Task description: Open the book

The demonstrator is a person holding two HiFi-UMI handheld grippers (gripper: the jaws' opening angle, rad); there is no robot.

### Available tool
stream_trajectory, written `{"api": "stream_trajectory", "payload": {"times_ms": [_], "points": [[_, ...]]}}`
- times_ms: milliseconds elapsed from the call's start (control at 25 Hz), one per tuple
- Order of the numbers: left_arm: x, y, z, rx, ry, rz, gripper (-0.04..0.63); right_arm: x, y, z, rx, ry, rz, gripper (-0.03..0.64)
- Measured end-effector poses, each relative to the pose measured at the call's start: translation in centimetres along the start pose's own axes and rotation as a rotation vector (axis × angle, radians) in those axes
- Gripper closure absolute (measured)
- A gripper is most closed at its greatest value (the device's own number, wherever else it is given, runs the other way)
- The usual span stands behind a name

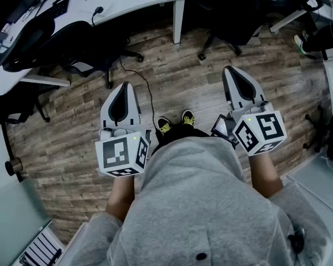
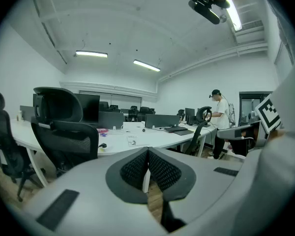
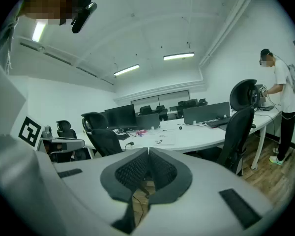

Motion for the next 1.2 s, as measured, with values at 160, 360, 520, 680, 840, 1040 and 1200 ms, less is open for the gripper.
{"api": "stream_trajectory", "payload": {"times_ms": [160,360,520,680,840,1040,1200], "points": [[0.4,0.1,0.0,-0.003,0.022,-0.005,0.586,0.6,-0.3,0.0,0.0,-0.013,0.003,0.588],[1.3,0.3,0.4,-0.011,0.025,-0.009,0.588,1.1,-0.6,0.3,-0.016,-0.058,0.0,0.588],[2.0,0.6,0.5,-0.019,0.024,-0.019,0.587,2.0,-0.8,0.3,-0.022,-0.063,-0.004,0.588],[2.8,1.0,0.5,-0.025,0.032,-0.034,0.586,3.7,-1.1,0.3,-0.024,-0.046,0.011,0.588],[3.3,1.5,0.5,-0.034,0.035,-0.051,0.588,5.1,-1.1,0.2,-0.021,-0.035,0.018,0.588],[4.1,2.2,0.5,-0.042,0.042,-0.062,0.588,7.0,-1.1,0.3,-0.025,-0.016,0.027,0.588],[4.5,2.5,0.5,-0.049,0.054,-0.072,0.588,8.1,-1.0,0.2,-0.016,0.012,0.022,0.588]]}}
Point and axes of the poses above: the fingertips, and each gripper's own axes: y backward along the fingers, x to its left, z out of its top, the point moved 1 cm from there along y, backward along the fingers, and after that the axes turned 1 degree about z, right-handed, at the moved point
